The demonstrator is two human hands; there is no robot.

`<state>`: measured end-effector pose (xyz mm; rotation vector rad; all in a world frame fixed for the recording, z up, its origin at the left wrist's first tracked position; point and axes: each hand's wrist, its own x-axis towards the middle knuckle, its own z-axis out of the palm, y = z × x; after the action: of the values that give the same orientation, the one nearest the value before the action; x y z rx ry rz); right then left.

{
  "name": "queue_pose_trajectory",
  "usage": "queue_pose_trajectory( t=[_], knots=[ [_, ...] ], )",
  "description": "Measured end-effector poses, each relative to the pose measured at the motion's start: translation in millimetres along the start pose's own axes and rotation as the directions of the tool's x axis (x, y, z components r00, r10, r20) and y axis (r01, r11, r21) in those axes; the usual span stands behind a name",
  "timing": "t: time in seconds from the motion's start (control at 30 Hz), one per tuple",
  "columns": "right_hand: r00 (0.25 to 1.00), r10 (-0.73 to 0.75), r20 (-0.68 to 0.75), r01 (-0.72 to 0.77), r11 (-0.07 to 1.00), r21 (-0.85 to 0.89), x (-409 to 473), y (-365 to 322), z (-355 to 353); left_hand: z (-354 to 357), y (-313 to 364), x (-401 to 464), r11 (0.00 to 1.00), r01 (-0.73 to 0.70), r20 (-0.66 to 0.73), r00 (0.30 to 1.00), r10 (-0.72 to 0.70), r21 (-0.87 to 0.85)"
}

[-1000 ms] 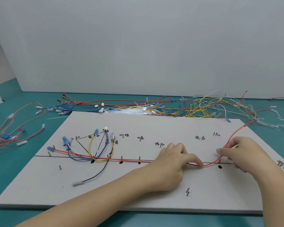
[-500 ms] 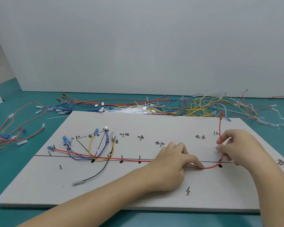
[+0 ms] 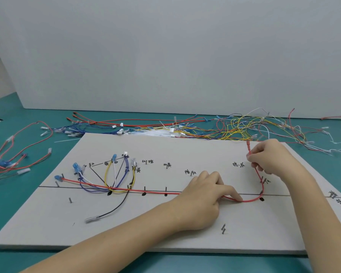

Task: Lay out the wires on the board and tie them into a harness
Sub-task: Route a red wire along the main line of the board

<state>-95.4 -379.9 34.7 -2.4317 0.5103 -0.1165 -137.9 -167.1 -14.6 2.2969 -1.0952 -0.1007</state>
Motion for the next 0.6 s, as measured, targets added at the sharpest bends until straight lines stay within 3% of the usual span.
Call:
queue_pose_trajectory(
  t=[0.1,0.3,0.6],
  knots=[
    [1.0,0.001,-0.016,0.0,0.996,0.085,13,0,2,2,-2,0,1.0,-0.009,-0.009,1.0,0.01,0.014],
    [0.99,-0.019,-0.136,0.03,0.996,0.08,26,20,4,2,-2,0,1.0,-0.011,-0.015,1.0,0.012,0.018],
    [0.989,0.081,-0.124,-0.045,0.961,0.274,32,33,6,2,-1,-1,1.0,-0.011,-0.019,1.0,0.012,0.028]
  ],
)
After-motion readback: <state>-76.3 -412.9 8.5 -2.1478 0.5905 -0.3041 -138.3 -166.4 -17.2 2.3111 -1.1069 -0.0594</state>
